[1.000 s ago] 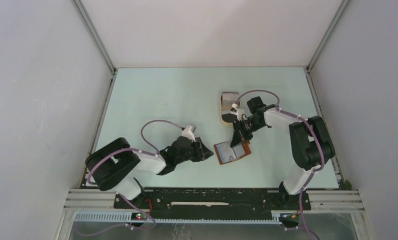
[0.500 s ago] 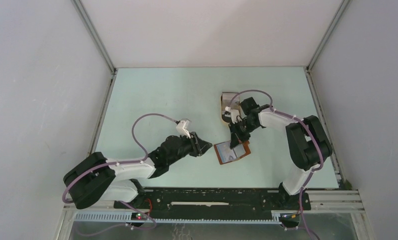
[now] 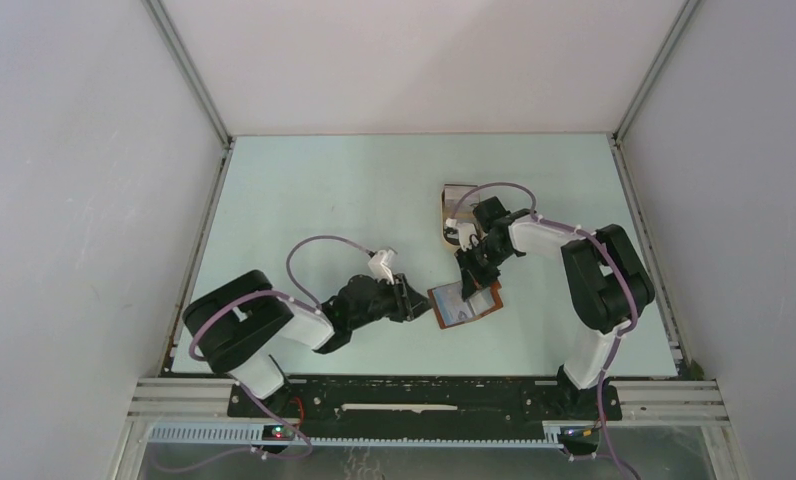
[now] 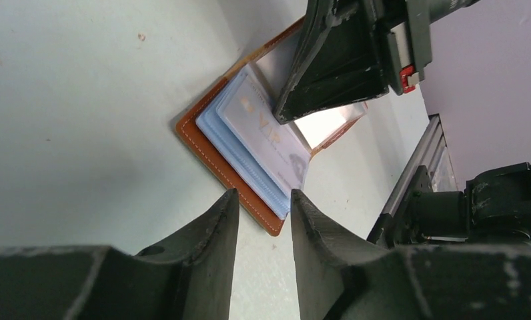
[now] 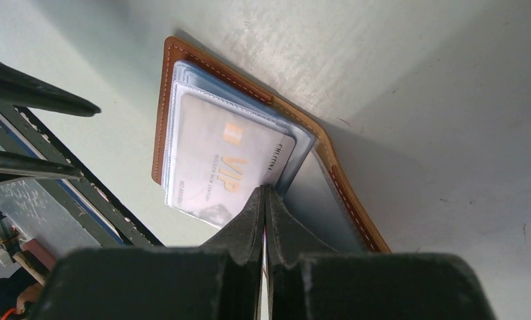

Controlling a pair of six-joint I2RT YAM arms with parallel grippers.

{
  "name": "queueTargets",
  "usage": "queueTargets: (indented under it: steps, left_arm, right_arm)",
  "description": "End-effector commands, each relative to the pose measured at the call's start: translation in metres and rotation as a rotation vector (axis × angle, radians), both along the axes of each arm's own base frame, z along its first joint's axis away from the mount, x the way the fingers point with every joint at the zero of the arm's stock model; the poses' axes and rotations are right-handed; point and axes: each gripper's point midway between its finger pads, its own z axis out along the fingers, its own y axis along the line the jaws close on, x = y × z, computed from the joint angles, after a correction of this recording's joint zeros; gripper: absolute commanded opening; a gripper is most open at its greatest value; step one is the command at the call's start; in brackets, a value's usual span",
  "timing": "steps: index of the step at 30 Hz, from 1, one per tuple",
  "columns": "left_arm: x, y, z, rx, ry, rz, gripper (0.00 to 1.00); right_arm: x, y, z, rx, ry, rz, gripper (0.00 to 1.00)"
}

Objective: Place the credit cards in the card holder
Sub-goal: Turn over the card slot in the card holder.

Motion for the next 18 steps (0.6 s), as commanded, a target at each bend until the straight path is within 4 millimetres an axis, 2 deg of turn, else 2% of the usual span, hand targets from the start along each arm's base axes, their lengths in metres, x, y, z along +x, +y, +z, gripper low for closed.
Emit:
queueTargets:
  steps: [1, 14, 18]
  left_arm:
    - [0.003, -0.022, 0.022, -0.117, -0.009, -0.029, 0.39]
    - [0.009, -0.036, 0.018, -0.131, 0.023, -0.023, 0.40]
    - [0.013, -0.039, 0.011, -0.129, 0.050, -0.012, 0.41]
  right_arm:
    - [0.008, -0.004, -0.004, -0.045, -0.027, 0.015, 0.05]
    - [0.007, -0.005, -0.008, -0.046, 0.000, 0.009, 0.05]
    - [0.007, -0.005, -0.008, -0.040, 0.007, 0.006, 0.05]
